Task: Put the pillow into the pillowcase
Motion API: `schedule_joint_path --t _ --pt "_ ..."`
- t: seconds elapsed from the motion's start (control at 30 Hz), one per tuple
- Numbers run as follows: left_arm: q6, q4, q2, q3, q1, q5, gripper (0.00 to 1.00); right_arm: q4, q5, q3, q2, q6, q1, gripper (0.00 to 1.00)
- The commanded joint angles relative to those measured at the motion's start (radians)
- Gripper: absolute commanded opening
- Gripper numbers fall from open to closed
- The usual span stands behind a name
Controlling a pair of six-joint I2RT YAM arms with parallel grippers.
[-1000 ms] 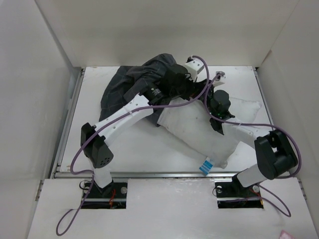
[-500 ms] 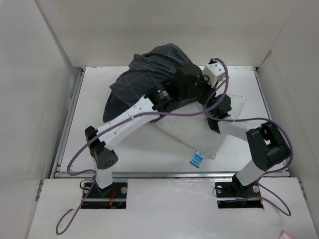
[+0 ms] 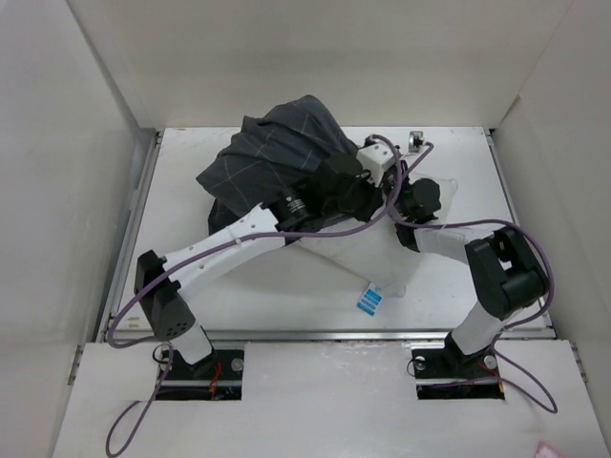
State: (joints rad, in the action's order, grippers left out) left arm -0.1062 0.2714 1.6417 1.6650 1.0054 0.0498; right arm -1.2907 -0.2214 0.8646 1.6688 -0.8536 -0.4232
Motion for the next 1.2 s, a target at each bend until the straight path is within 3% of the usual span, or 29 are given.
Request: schedule_joint_path --t 0.0,0.03,0.17,0.2,0.3,0.33,0.37,0.43,0.6,0.73,0.93,1.07,1.13,1.17 --pt "-0.184 -0.041 -0.109 -0.132 -0.016 -0.068 0.0 -0.078 -0.061 -0.032 -0.043 -0.004 0.03 0.6" --pt "-0.196 -0.041 -0.123 -0.154 -0.034 -0.089 0.0 -0.047 -0.093 -0.041 -0.043 -0.004 0.041 0.7" --pt "-0.244 -0.118 -0.157 -0.267 -0.132 -0.074 0.0 0.273 -0.234 0.008 -0.085 0.057 0.081 0.8" --pt "-0.254 -0.141 -0.148 -0.292 -0.166 -0.058 0.0 0.413 -0.243 0.008 -0.099 0.101 0.095 0.83" --pt "-0.263 -0.15 -0.119 -0.292 -0.206 -0.039 0.0 0.58 -0.272 0.022 -0.177 0.251 0.104 0.91" --pt "-0.263 -0.15 -0.096 -0.292 -0.232 -0.039 0.0 0.732 -0.263 0.022 -0.201 0.305 0.104 0.92" --pt "-0.263 -0.161 -0.082 -0.292 -0.246 -0.025 0.0 0.828 -0.253 0.072 -0.224 0.367 0.104 1.0" --pt "-0.254 -0.161 -0.037 -0.259 -0.289 -0.025 0.0 1.111 -0.216 0.134 -0.28 0.518 0.104 1.0" --pt "-0.245 -0.17 -0.002 -0.226 -0.332 0.079 0.0 1.444 0.001 0.224 -0.435 0.689 0.104 1.0" --pt "-0.222 -0.179 0.021 -0.189 -0.353 0.114 0.0 1.658 -0.024 0.234 -0.521 0.8 0.104 1.0" --pt "-0.187 -0.166 0.032 -0.149 -0.363 0.124 0.0 1.598 -0.093 0.189 -0.423 0.864 0.055 1.0" --pt "-0.165 -0.147 0.069 -0.096 -0.363 0.163 0.0 1.483 -0.13 0.209 -0.209 0.939 -0.021 1.0" --pt "-0.165 -0.117 0.11 -0.053 -0.363 0.202 0.0 1.437 -0.14 0.255 -0.056 0.949 -0.022 0.75" --pt "-0.165 -0.116 0.122 -0.038 -0.363 0.211 0.0 1.453 -0.13 0.29 -0.009 0.949 -0.022 0.46"
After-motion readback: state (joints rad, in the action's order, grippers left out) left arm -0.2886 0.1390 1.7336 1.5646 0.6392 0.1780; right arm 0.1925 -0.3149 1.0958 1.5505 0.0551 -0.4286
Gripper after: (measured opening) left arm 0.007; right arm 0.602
